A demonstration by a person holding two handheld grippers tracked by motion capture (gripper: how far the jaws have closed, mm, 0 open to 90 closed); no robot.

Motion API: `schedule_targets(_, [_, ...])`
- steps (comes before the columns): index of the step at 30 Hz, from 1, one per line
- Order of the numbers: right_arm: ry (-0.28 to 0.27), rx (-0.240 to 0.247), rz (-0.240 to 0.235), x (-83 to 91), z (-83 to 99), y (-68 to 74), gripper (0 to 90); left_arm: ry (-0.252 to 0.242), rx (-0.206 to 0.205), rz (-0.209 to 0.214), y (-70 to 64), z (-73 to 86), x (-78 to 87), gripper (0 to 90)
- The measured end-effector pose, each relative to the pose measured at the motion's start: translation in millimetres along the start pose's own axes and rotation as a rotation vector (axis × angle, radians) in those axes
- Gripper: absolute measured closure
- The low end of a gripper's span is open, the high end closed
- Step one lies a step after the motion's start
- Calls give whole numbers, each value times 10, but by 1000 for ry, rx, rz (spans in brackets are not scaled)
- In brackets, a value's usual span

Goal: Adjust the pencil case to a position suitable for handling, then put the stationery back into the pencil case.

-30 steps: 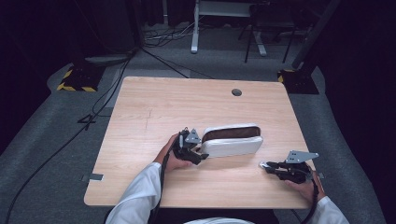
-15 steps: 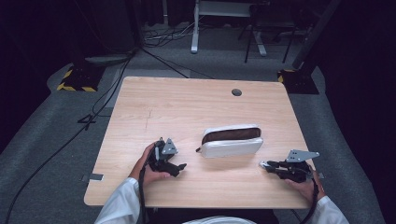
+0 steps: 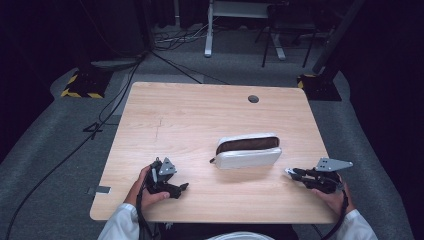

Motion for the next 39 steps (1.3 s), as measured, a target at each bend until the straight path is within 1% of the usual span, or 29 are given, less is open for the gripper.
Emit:
schedule_targets(1, [0,0,0,0,0,0,733,0,0,0,0,0,0,147])
schedule_targets(5, [-38,-7,17,110,-52,-56,733,-1,4,1,-3,1,-1,147])
schedule_targets(7, [-68,-10,22,171,-95,-87,733,-1,3,0,-2,1,-1,147])
schedule_targets(14, [-113,-2,52,289,-250,-176,733,-1,0,0,0,0,-1,147])
schedule_targets(16, [-127,8,56,314,-309,-189,733,-1,-1,-2,2,-3,-2,147])
schedule_targets(18, [-128,29,68,341,-369,-204,733,0,3,2,0,-9,-10,146])
schedule_targets(22, [-157,44,83,411,-509,-248,733,-1,-5,-2,9,-16,-14,145])
schedule_targets(25, [-179,56,93,470,-667,-291,733,-1,-4,-2,8,-16,-14,145])
schedule_targets(26, [-179,56,93,470,-667,-291,733,-1,-4,-2,8,-16,-14,145])
schedule_targets(30, [-196,94,104,518,-876,-309,733,-1,0,2,8,-17,-17,144])
schedule_targets(36, [-201,129,97,501,-1071,-298,733,0,0,5,8,-18,-19,143])
schedule_targets(39, [-202,132,87,485,-1122,-285,733,0,0,5,8,-18,-19,143])
Point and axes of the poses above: each handheld gripper's, and its own axes: x roughly backward along the jaws, z roughly out of its underside, y roughly to its left, the point moved 5 cm from there along -x, roughly forward along the jaws, and after that the axes turned 5 degrees about x, right-handed, at the moved point
